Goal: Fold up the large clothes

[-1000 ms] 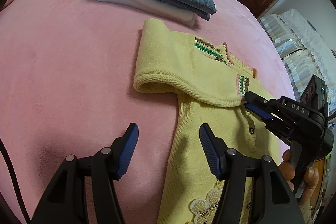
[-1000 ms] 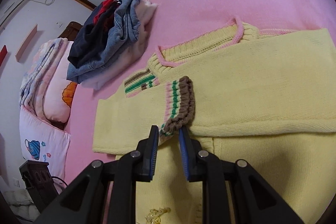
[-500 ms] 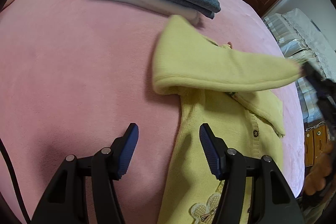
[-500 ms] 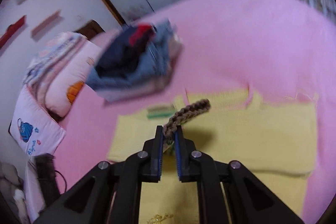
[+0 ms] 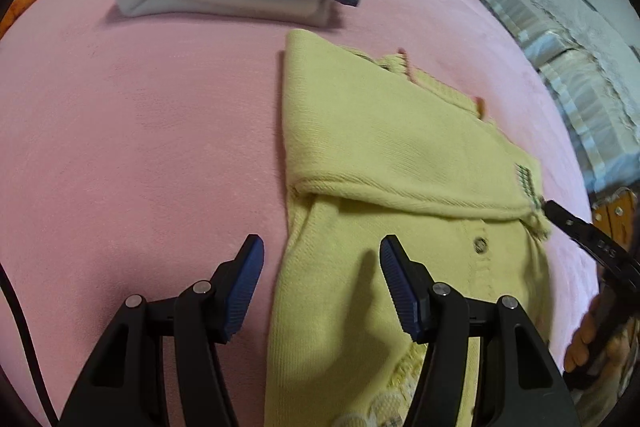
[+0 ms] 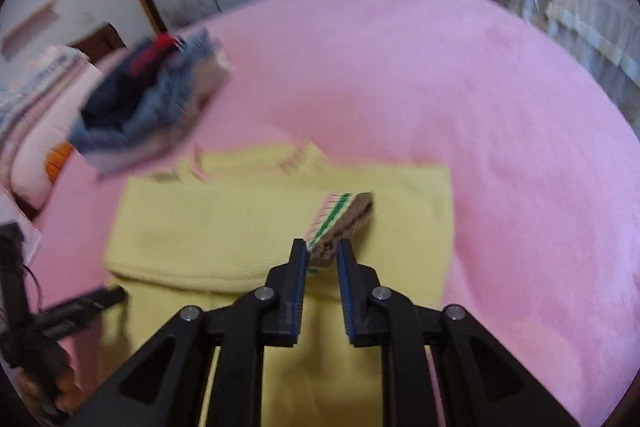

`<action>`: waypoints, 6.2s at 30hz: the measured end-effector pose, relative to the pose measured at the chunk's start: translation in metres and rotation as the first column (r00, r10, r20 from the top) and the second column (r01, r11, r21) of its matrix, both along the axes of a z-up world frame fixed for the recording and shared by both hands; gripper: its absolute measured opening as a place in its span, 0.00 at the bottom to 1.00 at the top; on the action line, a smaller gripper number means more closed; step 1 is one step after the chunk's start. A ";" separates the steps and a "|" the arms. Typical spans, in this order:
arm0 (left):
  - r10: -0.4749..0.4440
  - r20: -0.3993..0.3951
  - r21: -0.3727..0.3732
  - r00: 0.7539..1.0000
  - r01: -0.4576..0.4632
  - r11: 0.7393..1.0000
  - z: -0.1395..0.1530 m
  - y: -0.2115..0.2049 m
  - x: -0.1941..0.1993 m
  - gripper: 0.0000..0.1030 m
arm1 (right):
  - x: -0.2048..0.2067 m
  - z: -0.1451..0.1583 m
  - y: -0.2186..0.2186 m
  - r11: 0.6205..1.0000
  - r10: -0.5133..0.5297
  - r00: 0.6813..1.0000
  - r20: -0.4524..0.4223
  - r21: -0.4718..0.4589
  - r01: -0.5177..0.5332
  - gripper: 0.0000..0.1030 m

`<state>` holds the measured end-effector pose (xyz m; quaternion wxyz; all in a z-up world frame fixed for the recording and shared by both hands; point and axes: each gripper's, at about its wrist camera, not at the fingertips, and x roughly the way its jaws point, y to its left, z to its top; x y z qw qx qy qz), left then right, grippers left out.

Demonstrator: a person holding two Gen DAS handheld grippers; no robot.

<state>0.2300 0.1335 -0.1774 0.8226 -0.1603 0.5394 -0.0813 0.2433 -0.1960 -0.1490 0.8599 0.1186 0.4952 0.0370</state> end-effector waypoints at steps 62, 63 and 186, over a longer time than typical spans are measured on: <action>-0.094 0.076 0.167 0.993 0.081 0.983 -0.003 -0.065 0.060 0.63 | 0.019 -0.023 0.060 0.984 0.138 0.986 0.088 -0.122 -0.127 0.02; -0.095 0.079 0.159 0.992 0.082 0.984 -0.004 -0.061 0.057 0.63 | 0.018 -0.024 0.051 0.985 0.114 0.990 0.083 -0.143 -0.101 0.02; -0.103 -0.075 -0.239 0.992 0.082 0.968 -0.008 -0.029 -0.178 0.10 | -0.230 0.000 -0.013 0.960 0.234 0.972 0.032 0.150 -0.237 0.12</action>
